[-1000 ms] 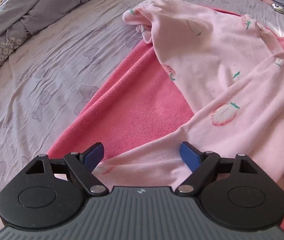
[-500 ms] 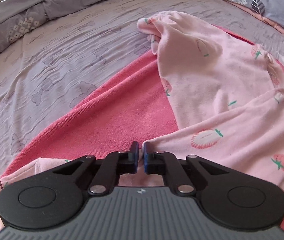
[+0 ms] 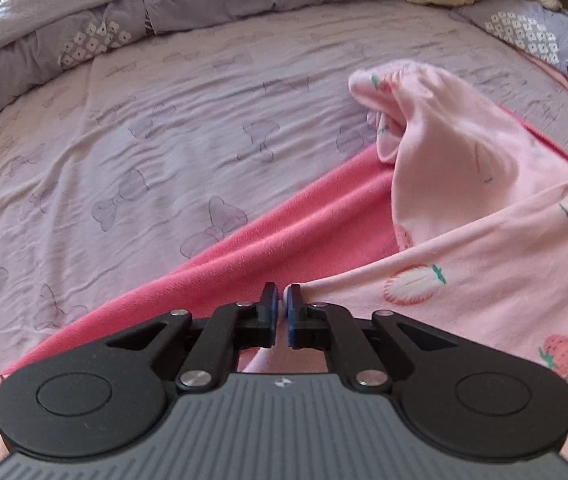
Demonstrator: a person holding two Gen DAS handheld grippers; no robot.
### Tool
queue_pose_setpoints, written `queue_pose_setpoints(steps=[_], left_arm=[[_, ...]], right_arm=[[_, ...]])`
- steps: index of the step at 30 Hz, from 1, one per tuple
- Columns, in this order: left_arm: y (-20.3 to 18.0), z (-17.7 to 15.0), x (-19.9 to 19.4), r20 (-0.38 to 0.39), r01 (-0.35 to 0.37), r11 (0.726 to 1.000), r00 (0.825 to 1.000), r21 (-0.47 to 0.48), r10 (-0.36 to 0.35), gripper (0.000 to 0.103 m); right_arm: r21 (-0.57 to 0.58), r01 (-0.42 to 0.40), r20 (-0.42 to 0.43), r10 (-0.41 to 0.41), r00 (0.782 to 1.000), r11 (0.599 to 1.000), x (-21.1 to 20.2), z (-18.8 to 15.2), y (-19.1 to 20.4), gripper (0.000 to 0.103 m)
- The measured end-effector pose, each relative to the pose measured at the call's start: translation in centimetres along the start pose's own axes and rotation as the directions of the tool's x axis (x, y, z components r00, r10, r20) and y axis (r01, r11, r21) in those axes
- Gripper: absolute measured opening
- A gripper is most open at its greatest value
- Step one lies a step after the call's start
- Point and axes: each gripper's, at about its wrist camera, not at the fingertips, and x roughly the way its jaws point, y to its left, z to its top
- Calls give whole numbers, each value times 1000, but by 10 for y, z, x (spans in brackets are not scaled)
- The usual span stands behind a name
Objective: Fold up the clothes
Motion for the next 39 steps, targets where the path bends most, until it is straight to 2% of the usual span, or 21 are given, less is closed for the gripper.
queue_pose_setpoints(steps=[2,5,6,7,8,9,11,14,15,16,17,19,20,21,22,23,24,25,29,34,39], left_arm=[[-9,2,0,13,-34,999,999,22,34,3],[-7,11,-21,71,-8,1000,997,-6,9,17],[-1,16,-33,114,30,999,993,-26,-27,28],[7,22,-45,152,58,997,987,-47,-51,46],[16,28,-57,180,68,995,982,-71,-54,53],[25,32,-68,199,67,993,979,-95,-47,64],[46,32,-91,225,50,989,974,-139,-17,66],[71,12,-113,172,-59,985,981,-163,87,66],[76,0,-115,134,-93,984,984,-151,114,66],[80,-14,-116,96,-122,984,986,-134,135,66],[83,-29,-115,53,-142,983,987,-113,149,66],[85,-57,-106,-39,-157,985,987,-74,155,66],[85,-70,-99,-74,-156,986,986,-57,151,66],[83,-80,-92,-95,-153,987,984,-40,149,66],[81,-88,-83,-110,-150,988,983,-22,147,66],[79,-93,-78,-101,-154,988,983,-12,152,68],[79,-93,-74,-79,-160,987,984,-19,158,72],[80,-90,-71,-61,-163,986,985,-35,161,75],[95,-75,-57,-59,-169,975,985,-145,162,86],[99,-67,-56,-120,-186,959,979,-212,163,86],[85,-68,-65,-181,-233,954,963,-188,200,86]], right_arm=[[-5,43,-32,-43,999,999,25,-1,-1,8],[19,88,-55,-87,995,996,40,-1,-6,9],[30,92,-44,-91,995,995,38,0,-7,9],[35,81,-2,-81,997,996,27,2,-6,11],[36,63,39,-64,997,997,16,3,-4,18],[27,35,78,-37,996,999,4,4,0,25],[0,-61,137,61,989,998,-20,5,15,62],[-101,-230,136,243,960,968,-48,1,60,65],[-139,-293,120,310,943,946,-56,-5,79,65],[-172,-373,99,392,915,912,-64,-13,98,65],[-203,-458,67,478,876,866,-74,-21,118,65],[-265,-626,-44,639,768,734,-95,-43,161,65],[-305,-683,-97,691,716,664,-106,-58,180,65],[-343,-717,-147,720,679,606,-116,-74,198,64],[-369,-745,-205,733,649,556,-123,-91,213,60],[-377,-763,-274,724,633,525,-126,-108,224,53],[-384,-772,-324,709,626,507,-129,-124,231,49],[-398,-761,-335,691,641,513,-134,-138,229,42],[-476,-715,-375,617,692,512,-159,-177,208,42],[-436,-723,-460,558,691,535,-176,-188,176,42],[-404,-697,-477,514,713,592,-175,-177,179,44]])
